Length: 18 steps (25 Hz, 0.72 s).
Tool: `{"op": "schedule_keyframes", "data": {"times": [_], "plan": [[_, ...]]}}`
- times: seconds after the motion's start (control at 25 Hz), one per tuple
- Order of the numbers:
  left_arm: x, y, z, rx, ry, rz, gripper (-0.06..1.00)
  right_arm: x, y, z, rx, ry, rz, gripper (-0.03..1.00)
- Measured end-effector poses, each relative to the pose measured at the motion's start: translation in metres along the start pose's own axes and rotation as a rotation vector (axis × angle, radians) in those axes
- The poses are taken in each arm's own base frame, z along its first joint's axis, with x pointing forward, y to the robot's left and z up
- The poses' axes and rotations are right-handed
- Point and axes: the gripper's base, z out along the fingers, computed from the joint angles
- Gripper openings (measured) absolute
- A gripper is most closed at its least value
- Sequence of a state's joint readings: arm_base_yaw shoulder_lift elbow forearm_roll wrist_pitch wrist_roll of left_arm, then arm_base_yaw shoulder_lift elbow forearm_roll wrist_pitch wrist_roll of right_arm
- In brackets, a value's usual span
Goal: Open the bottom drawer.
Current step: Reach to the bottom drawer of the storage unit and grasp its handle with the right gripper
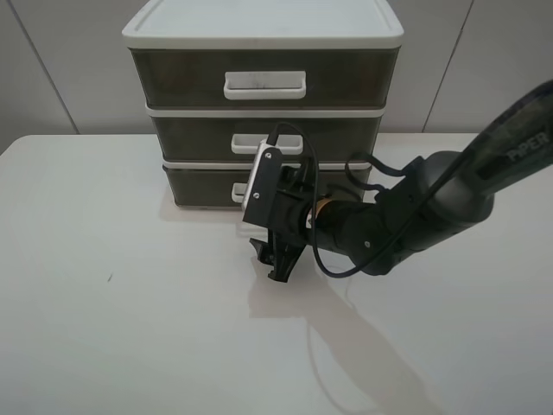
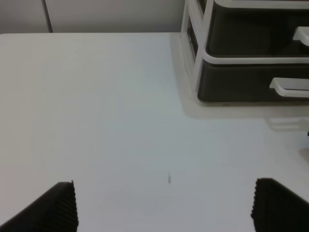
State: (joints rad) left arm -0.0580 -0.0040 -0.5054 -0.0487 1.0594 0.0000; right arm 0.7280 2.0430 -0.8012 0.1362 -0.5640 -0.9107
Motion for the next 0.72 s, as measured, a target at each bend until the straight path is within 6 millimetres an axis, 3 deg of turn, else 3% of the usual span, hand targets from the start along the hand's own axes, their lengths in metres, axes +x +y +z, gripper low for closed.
{"op": "schedule_keyframes", "data": {"times": [0.2, 0.72], "plan": [[0.000, 0.000, 0.000, 0.000, 0.000, 0.000, 0.74, 0.002, 0.003, 0.011, -0.021, 0.017, -0.041, 0.74], [0.000, 0.000, 0.000, 0.000, 0.000, 0.000, 0.74, 0.013, -0.001, 0.012, -0.046, 0.032, -0.107, 0.71]]}}
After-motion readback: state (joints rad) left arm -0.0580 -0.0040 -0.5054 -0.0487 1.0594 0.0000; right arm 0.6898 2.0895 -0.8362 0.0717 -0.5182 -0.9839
